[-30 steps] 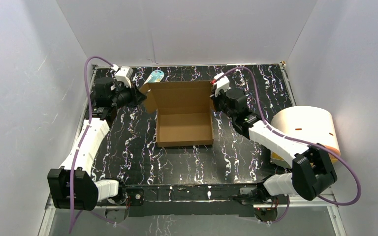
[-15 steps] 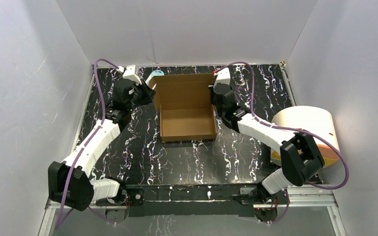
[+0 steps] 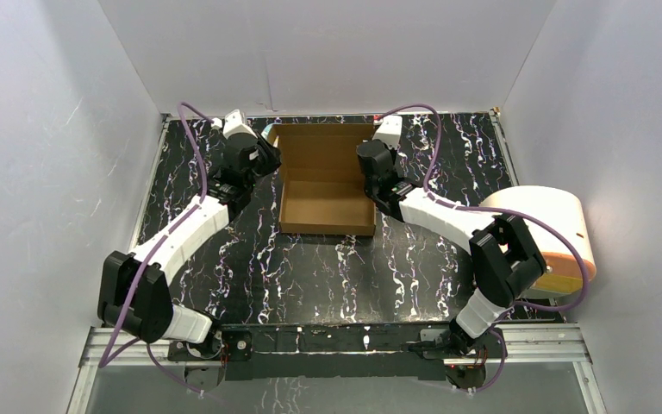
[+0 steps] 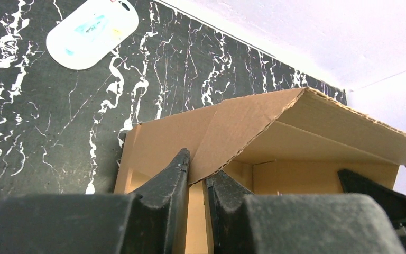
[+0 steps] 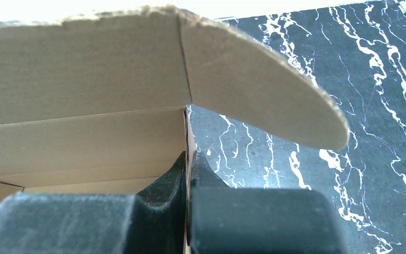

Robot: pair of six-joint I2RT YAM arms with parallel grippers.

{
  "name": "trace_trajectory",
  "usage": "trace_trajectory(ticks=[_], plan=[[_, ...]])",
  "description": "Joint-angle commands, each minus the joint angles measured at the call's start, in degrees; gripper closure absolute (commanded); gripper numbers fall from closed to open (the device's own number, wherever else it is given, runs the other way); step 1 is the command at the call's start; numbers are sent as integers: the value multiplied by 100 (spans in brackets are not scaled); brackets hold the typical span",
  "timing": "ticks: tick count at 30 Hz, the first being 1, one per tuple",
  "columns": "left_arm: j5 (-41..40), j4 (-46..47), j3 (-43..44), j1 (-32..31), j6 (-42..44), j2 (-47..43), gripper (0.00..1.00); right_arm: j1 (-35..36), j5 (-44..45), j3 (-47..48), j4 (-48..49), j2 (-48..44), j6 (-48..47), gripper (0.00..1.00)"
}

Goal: Fold the paper box

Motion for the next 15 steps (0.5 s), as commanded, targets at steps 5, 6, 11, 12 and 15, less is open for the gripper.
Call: trace_trajectory(ticks=[5, 6, 11, 12, 15], plan=[[-359, 447, -156, -245, -704, 15, 85, 55, 343, -39, 514, -70, 572, 92], [-350, 490, -176, -264, -796, 15, 84, 50, 370, -39, 500, -70, 627, 92], [-333, 736, -228, -403, -1160, 86, 83, 54, 363, 42, 449, 43, 733, 90], [-339, 738, -214, -417, -1218, 112, 82, 55, 361, 68, 420, 78, 744, 90], [-352, 736, -166, -428, -1366, 155, 82, 55, 330, 100, 383, 140, 768, 90]])
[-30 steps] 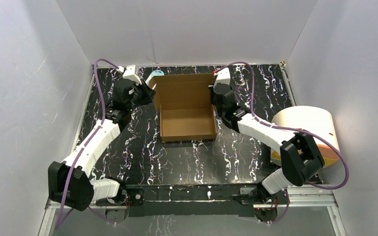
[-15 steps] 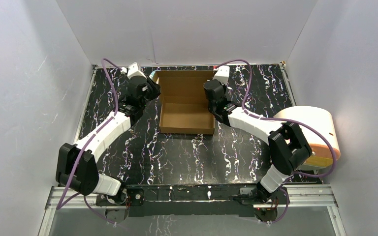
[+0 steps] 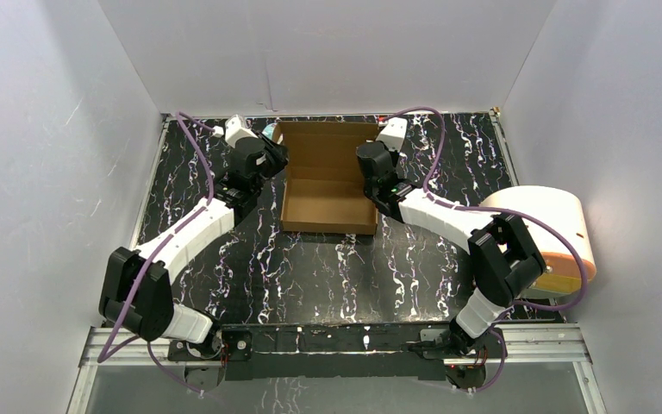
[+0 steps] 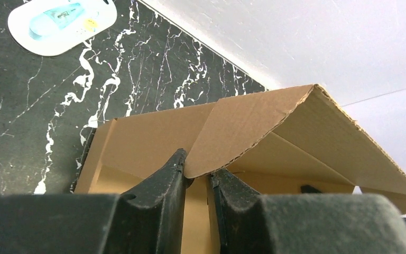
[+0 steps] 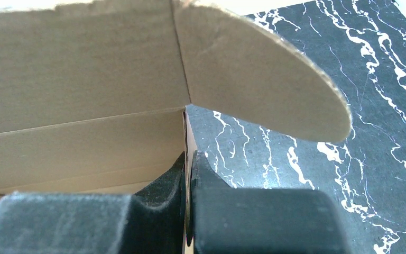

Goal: Fold the paper box

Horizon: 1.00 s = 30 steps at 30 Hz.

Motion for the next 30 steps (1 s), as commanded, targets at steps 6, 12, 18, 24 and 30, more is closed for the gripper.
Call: trace_trajectory(ticks=[6, 12, 18, 24, 30], plan=[[36, 379, -109, -213, -566, 136, 79, 44, -76, 117, 324, 123, 363, 89], [71, 305, 8, -224, -524, 201, 74, 42, -183, 192, 315, 141, 191, 88], [45, 154, -129, -225, -236, 153, 69, 40, -260, -21, 489, 78, -22, 86], [7, 46, -568, -220, 54, -80, 66, 38, -491, -436, 684, -67, -198, 83], [-88, -111, -1000, -225, 319, -545, 62, 43, -701, -971, 1038, -326, -482, 79]])
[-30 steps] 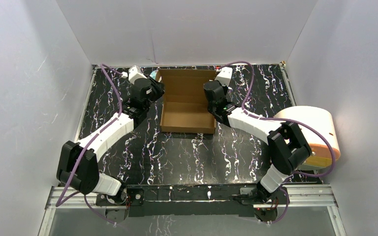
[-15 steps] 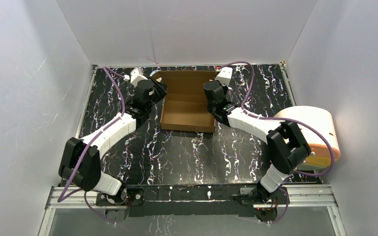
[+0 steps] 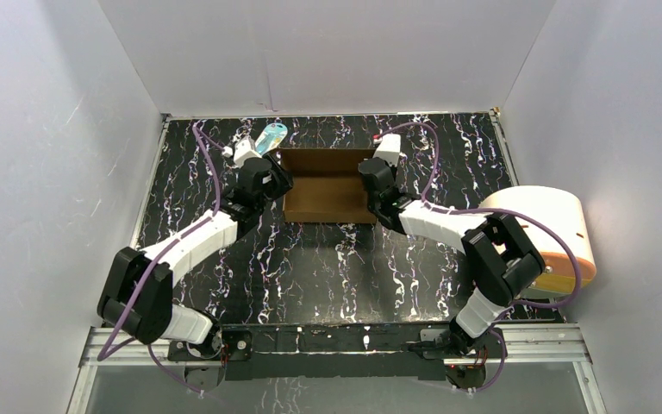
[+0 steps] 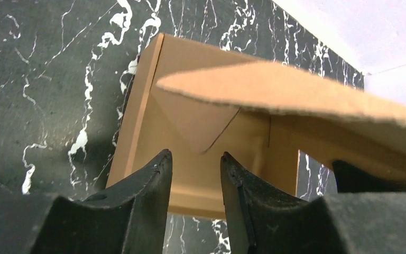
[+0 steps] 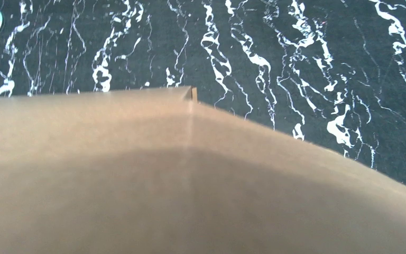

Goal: Fold the paper box

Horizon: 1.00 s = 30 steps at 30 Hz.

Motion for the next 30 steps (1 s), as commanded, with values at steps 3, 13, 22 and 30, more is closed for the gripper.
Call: trace_trajectory(ticks=[3, 13, 22, 30], plan=[[-18, -99, -495, -61, 279, -892, 57, 41, -436, -444, 674, -505, -331, 74], [298, -1038, -1031, -50, 416, -2260, 34, 46, -1279, -959, 293, -1552, -743, 40], [89, -2374, -378, -27, 1109, -3144, 22, 45, -1930, -775, -1437, -2748, -1044, 20], [-270, -2752, 1311, -30, 2040, -2348, 19, 51, -1814, 455, -2228, -2982, -1571, 15]])
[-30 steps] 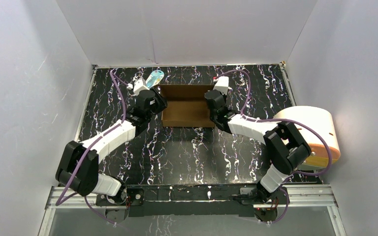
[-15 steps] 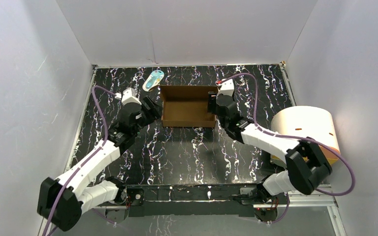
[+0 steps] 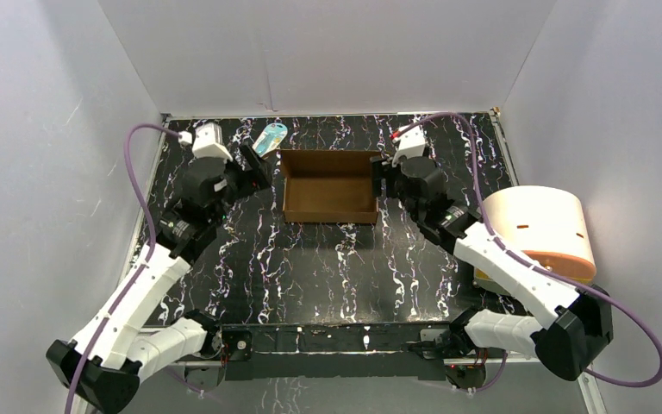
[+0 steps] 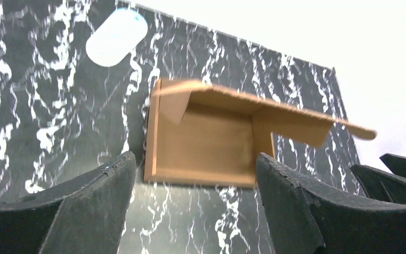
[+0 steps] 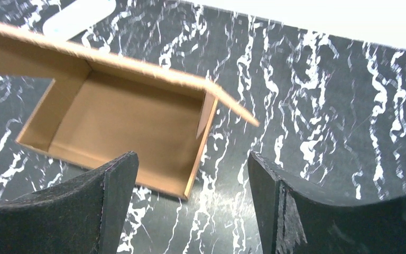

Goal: Fold the paper box

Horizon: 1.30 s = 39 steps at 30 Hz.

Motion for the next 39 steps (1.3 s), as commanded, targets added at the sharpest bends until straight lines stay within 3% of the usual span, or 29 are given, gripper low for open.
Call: trace_trajectory(ticks=[1, 6, 11, 19, 39], plan=[[-342, -188, 917, 3, 741, 516, 18, 30, 38, 995, -196, -30, -461, 14], [-370, -66, 1742, 12, 1125, 1374, 16, -125, 207, 1890, -234, 688, -792, 12], [-538, -69, 2622, 41, 1562, 2303, 14, -470, -258, 2621, -309, 1485, -806, 13], [-91, -622, 3573, 131, 1936, 3752, 13, -683, -668, 2778, -522, 2092, -717, 14], [623, -664, 1275, 136, 1138, 3101, 20, -681, -1263, 596, -200, 1416, 18, 18]])
